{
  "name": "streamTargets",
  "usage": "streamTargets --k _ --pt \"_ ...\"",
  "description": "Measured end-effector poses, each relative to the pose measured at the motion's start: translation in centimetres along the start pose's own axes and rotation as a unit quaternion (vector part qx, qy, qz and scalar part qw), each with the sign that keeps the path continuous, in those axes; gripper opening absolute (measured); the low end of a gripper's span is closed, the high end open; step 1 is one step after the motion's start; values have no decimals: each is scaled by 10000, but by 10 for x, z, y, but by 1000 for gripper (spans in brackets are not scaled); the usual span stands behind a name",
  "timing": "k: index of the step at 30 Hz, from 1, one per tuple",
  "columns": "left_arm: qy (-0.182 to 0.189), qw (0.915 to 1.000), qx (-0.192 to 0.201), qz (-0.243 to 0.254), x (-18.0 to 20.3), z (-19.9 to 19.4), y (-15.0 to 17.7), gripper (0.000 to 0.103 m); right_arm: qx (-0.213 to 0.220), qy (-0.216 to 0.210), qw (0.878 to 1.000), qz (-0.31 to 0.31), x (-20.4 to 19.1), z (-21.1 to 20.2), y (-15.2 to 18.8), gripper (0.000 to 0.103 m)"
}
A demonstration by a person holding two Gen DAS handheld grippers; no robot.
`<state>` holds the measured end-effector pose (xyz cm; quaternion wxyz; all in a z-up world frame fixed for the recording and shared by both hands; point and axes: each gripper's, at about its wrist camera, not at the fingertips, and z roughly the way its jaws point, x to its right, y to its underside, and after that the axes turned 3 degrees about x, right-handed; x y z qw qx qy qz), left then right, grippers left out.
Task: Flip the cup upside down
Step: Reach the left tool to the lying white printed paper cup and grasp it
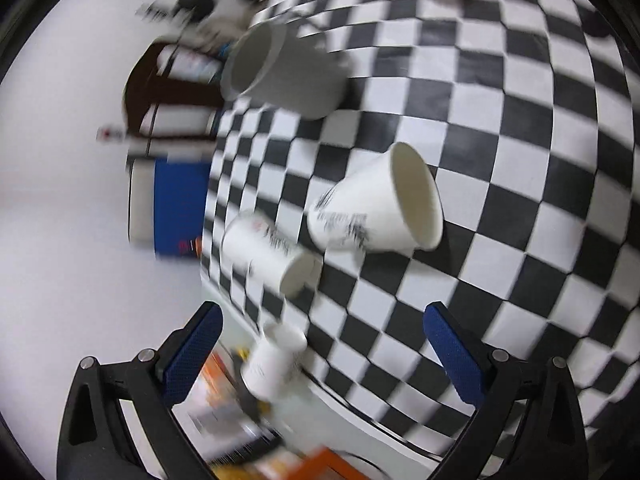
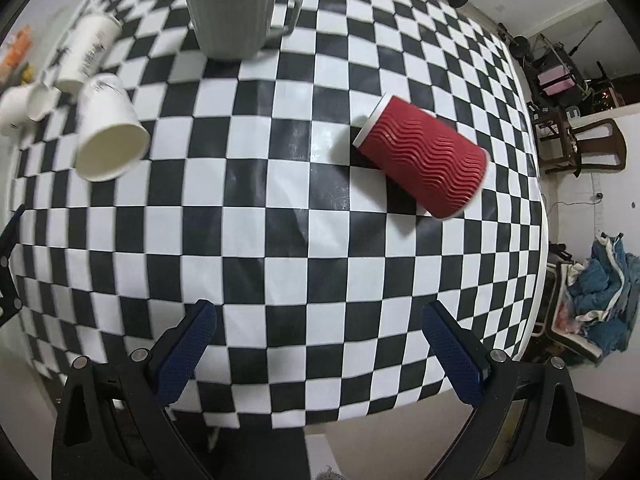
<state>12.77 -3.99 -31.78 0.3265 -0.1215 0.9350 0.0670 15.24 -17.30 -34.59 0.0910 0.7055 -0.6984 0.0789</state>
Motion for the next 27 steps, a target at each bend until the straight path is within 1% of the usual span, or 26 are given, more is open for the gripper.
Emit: streamTargets --k 2,5,6,8,10,12,16,17,18,20,23,27 --pt "22 9994 151 320 4 8 -6 102 -156 80 9998 -15 -2 14 -4 103" --pt "0 9944 476 941 9 19 -16 102 -344 85 9994 14 -1 29 -5 103" --pt "-44 9915 581 1165 12 24 -19 102 -412 91 9991 39 0 34 -4 103" --pt "-2 9843 746 1597 15 28 -23 102 -507 95 9986 90 2 38 -3 103" --pt "5 9787 823 1879 16 34 -29 100 -605 60 9980 159 5 42 -3 103" --pt "72 9761 802 2019 17 40 -37 99 -658 55 9976 229 9 46 -2 103" --pt "290 9749 751 2078 14 53 -55 90 -761 59 9963 397 18 51 -1 103" --pt "310 9748 744 2081 13 55 -59 85 -778 65 9960 428 20 51 0 103" --pt "359 9745 752 2083 12 59 -63 74 -799 86 9957 461 22 52 0 103" --pt "391 9756 692 2047 12 63 -70 62 -821 120 9952 517 25 52 2 103" --pt "449 9784 728 1881 10 61 -74 61 -851 192 9945 573 30 52 3 103" --pt "488 9856 742 1439 0 54 -75 60 -841 255 9940 658 34 51 3 103"
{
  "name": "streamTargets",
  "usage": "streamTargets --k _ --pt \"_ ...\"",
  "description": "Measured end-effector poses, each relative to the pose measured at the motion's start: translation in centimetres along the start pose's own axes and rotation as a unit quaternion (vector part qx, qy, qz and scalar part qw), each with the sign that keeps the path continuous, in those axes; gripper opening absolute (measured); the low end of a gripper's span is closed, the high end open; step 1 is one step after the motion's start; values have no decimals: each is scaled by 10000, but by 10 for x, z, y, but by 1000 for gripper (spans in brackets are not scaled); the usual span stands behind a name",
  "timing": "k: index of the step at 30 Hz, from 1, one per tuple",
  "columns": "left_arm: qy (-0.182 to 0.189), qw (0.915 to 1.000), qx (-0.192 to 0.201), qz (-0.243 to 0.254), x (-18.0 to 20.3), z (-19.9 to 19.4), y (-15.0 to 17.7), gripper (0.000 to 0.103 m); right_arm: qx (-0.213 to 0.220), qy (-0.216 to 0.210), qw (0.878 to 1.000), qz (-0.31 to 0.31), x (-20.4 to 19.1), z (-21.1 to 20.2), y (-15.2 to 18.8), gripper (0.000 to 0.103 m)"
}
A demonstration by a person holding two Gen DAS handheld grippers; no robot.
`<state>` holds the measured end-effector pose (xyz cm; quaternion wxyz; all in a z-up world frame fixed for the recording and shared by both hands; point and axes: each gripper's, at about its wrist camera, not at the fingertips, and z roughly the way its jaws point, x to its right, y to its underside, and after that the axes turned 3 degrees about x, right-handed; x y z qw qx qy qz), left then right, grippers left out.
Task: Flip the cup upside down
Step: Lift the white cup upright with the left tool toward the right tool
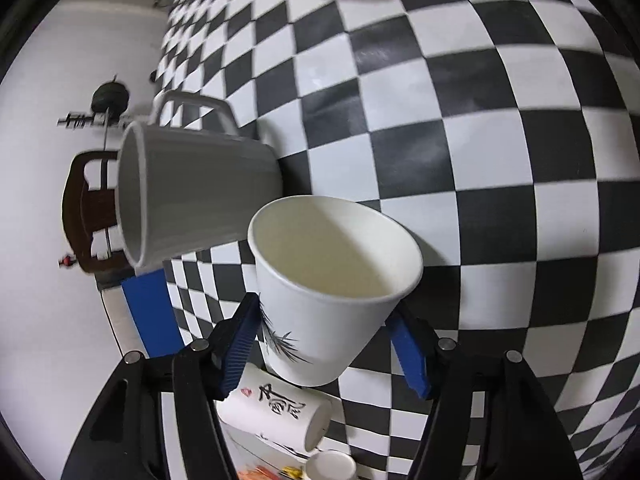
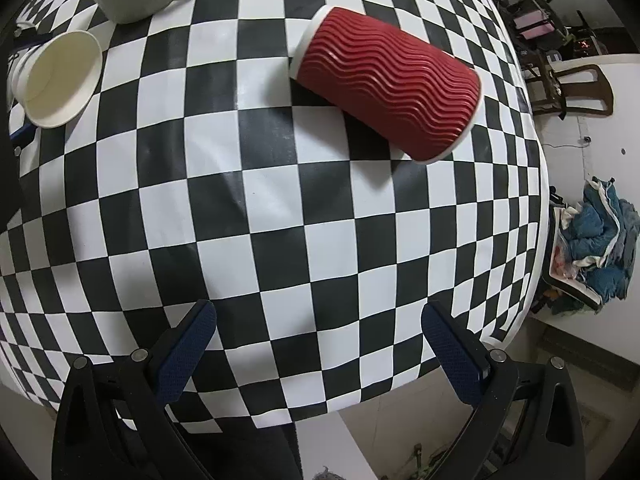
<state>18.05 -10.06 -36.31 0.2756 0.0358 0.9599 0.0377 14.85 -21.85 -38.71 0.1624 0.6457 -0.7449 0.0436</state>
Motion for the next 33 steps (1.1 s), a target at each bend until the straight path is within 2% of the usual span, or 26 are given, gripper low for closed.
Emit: streamTargets --k 3,6,8,11,13,14,15,16,19,20,21,23,24,26,28,29,31,33 --pt "36 9988 -50 -476 -8 -8 3 60 57 17 10000 41 2 -1 0 103" --pt "204 9934 -200 -1107 -17 -17 7 60 111 -25 9999 32 2 -2 0 103" --pt "389 9840 -354 -1701 -23 -25 12 60 161 -60 9999 -10 2 -3 1 103" --pt "853 9535 -648 -2816 -34 -33 22 60 198 -196 9996 -76 2 -4 2 103" --pt "1173 9226 -818 -3582 -34 -40 31 60 229 -326 9991 -143 3 -5 2 103" --pt "1335 9012 -920 -4020 -36 -43 35 60 247 -397 9988 -175 3 -5 2 103" --pt "1431 8876 -973 -4269 -32 -47 36 60 258 -454 9984 -200 5 -5 2 103" --pt "1543 8682 -1021 -4604 -31 -53 38 60 259 -536 9979 -240 6 -4 2 103" --pt "1723 8229 -1138 -5293 -22 -66 39 60 266 -714 9963 -398 9 -3 4 103" --pt "1804 8026 -1211 -5555 -18 -69 38 60 294 -770 9955 -478 10 -3 5 103" --pt "1861 7899 -1245 -5710 -13 -71 38 60 310 -794 9949 -535 12 -3 6 103" --pt "2117 7503 -1330 -6120 -1 -73 34 60 329 -845 9936 -667 16 -2 9 103" --pt "2225 7340 -1352 -6273 5 -75 31 60 332 -877 9929 -734 18 0 10 103" --pt "2540 6956 -1358 -6582 21 -77 23 60 338 -887 9920 -836 24 2 14 103" --pt "2879 6540 -1345 -6865 34 -77 14 60 340 -857 9914 -933 29 5 19 103" --pt "3097 6284 -1327 -7012 41 -75 7 60 332 -849 9912 -964 32 7 22 103" --pt "3353 5947 -1317 -7187 51 -71 0 60 293 -852 9909 -998 39 12 28 103" --pt "3470 5687 -1359 -7333 59 -62 -9 60 247 -836 9912 -996 45 19 32 103"
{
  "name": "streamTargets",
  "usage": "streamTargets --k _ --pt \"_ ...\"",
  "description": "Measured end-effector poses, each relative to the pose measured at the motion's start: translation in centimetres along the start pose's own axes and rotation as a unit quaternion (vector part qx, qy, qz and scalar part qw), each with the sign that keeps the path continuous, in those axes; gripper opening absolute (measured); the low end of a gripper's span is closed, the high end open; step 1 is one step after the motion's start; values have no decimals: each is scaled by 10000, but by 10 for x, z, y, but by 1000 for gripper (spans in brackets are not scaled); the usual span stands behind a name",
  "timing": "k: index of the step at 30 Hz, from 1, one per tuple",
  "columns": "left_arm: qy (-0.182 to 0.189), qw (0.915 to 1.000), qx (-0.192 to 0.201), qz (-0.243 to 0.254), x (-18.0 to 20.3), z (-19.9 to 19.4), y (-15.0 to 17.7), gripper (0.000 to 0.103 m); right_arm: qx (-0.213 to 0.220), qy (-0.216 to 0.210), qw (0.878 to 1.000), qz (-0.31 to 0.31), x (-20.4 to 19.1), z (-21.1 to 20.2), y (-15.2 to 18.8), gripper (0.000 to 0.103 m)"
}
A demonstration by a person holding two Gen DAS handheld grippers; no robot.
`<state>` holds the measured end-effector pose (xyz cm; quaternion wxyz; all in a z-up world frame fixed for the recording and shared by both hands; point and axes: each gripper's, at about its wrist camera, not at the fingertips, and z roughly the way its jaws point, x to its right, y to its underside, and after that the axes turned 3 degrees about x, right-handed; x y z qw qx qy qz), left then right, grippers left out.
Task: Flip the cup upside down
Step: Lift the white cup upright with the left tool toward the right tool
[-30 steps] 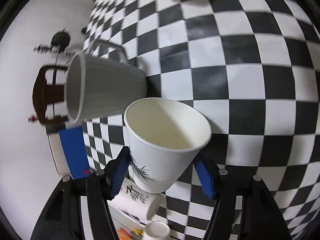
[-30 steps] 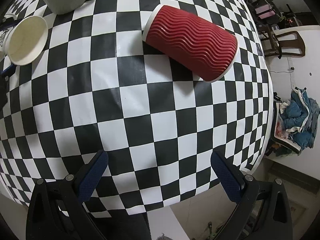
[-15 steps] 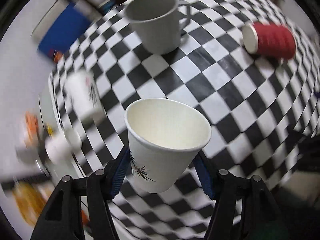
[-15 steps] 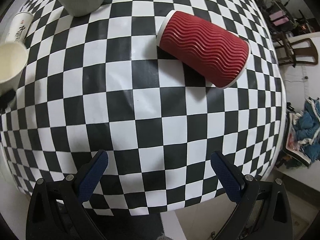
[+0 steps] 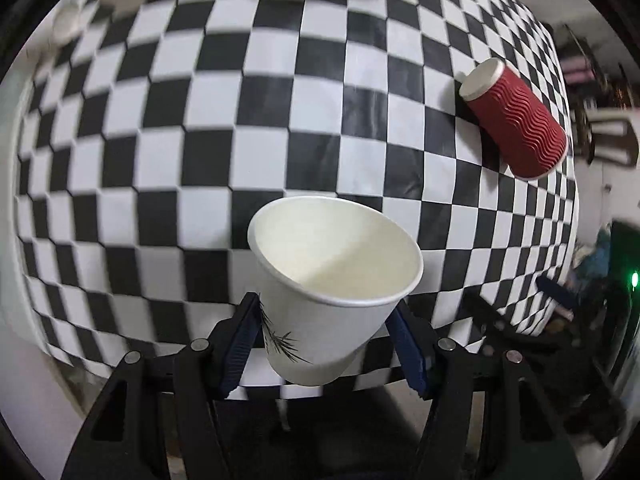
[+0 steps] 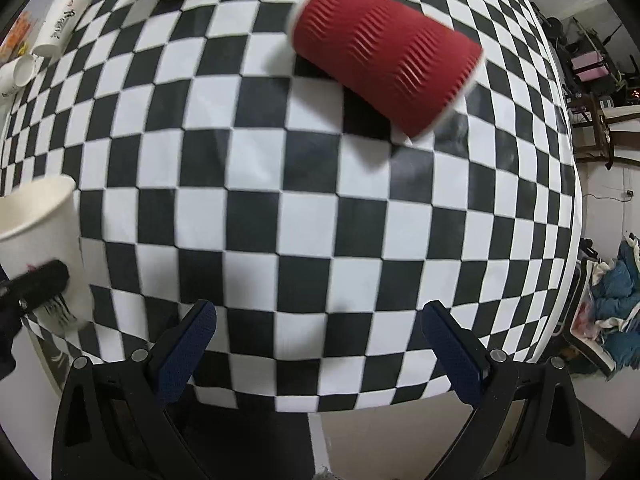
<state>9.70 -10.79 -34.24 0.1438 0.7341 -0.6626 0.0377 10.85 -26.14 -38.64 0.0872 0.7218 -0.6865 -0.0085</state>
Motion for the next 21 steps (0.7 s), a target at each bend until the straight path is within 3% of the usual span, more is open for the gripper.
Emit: streamTargets --k 5,10,15,21 --pt "68 9992 -2 -397 8 22 -14 61 -105 -52 9999 93 12 9 12 103" --pt "-164 9994 -88 -287 16 36 -33 63 -117 -67 9997 221 30 15 10 103" --pt "-62 9992 -328 -225 25 50 -46 63 -87 -140 9990 419 41 14 11 103" --pt "-319 9994 -141 6 25 49 -48 90 -43 -180 9983 553 49 7 11 103"
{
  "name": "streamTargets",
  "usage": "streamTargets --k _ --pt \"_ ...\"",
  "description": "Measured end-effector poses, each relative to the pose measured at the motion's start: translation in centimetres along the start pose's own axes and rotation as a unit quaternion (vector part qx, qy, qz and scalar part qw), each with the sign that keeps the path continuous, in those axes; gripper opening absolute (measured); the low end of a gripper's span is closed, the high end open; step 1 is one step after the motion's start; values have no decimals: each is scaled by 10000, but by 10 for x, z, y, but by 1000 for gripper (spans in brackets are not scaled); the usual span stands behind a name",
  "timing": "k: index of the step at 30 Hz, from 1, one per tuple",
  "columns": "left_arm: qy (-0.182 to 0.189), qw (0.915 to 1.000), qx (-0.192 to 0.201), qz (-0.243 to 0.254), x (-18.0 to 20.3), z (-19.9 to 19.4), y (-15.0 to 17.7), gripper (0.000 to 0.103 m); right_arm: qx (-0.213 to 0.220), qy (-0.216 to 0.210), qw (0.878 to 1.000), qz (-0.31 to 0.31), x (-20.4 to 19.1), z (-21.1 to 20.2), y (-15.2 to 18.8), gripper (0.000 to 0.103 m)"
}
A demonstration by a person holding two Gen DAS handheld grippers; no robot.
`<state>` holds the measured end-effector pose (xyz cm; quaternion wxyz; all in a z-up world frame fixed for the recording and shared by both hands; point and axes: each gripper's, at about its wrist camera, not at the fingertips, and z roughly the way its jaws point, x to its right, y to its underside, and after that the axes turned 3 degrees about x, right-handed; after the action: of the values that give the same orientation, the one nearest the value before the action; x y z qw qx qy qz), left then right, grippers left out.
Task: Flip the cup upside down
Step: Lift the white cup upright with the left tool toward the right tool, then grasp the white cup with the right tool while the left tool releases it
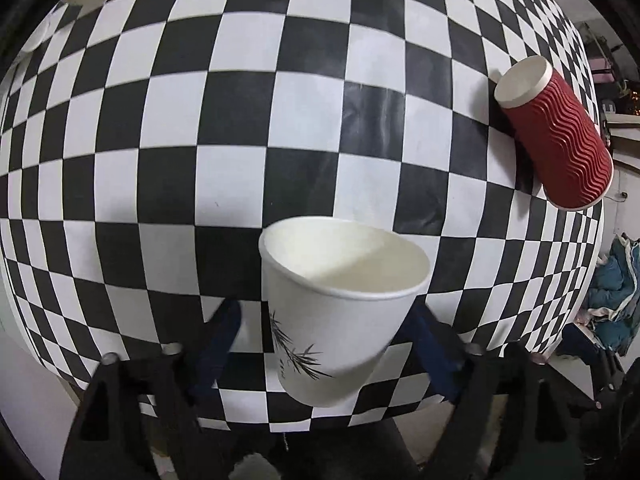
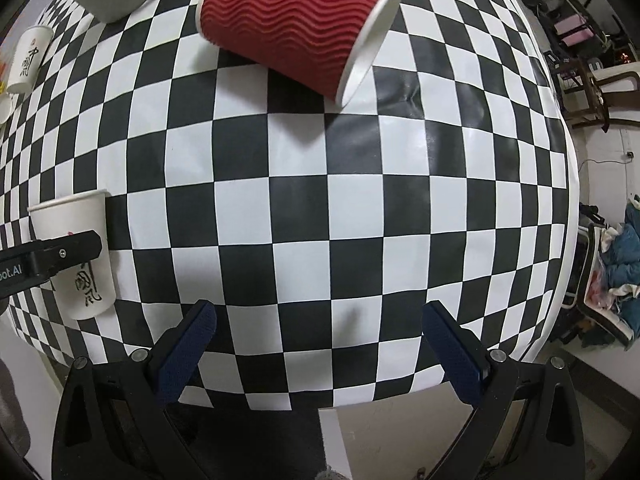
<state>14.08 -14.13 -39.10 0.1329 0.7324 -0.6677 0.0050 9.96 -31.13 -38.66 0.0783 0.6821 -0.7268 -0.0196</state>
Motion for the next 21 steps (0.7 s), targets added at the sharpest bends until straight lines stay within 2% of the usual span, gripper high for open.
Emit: streamTargets --k 2,6,10,12,14,16,18,19,21 --pt "-44 10000 7 25 4 -1 -1 95 6 -3 10000 31 2 -2 0 103" --pt "-182 9996 200 83 1 -21 0 95 12 -22 9999 109 9 -7 -1 103" --pt "-142 9975 670 165 5 -62 14 99 209 -70 9997 43 18 -24 2 103" --pt "-178 9950 963 183 -3 -83 31 100 476 -48 9984 -305 19 -35 8 103" --pt "-610 9883 1382 188 -11 -102 52 100 828 204 9876 -1319 -4 -53 13 103" --pt "-997 9824 1579 93 -32 -110 71 100 1068 572 9662 -2277 -28 -65 21 103" --pt "-1375 9762 1672 -120 -65 -108 88 100 1319 939 9324 -3231 -55 -75 31 103" --pt "-1518 9744 1647 -179 -75 -103 92 100 1460 1128 9052 -3828 -73 -80 39 103" --pt "-1732 9731 1480 -355 -92 -88 99 100 1695 1574 8353 -4987 -104 -79 59 103"
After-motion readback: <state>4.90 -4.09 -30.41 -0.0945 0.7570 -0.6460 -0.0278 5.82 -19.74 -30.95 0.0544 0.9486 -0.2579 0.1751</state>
